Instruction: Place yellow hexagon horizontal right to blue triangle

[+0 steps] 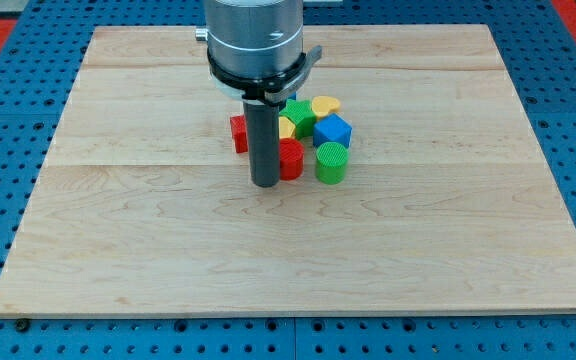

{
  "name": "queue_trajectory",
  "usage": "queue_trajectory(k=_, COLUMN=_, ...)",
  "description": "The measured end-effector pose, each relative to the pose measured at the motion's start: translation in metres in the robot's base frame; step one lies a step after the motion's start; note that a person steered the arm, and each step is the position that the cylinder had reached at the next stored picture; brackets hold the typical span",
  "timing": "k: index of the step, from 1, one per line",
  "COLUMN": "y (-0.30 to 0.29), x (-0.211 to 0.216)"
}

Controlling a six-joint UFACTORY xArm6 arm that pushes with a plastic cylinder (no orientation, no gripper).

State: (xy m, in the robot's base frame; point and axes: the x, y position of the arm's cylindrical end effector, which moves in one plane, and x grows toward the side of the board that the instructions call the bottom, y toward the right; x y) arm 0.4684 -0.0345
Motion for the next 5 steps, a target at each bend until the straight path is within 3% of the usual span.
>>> queue_trajectory(k=2, y=0.009, x=-0.008)
queue_trajectory(k=5, y=0.03, x=-0.09)
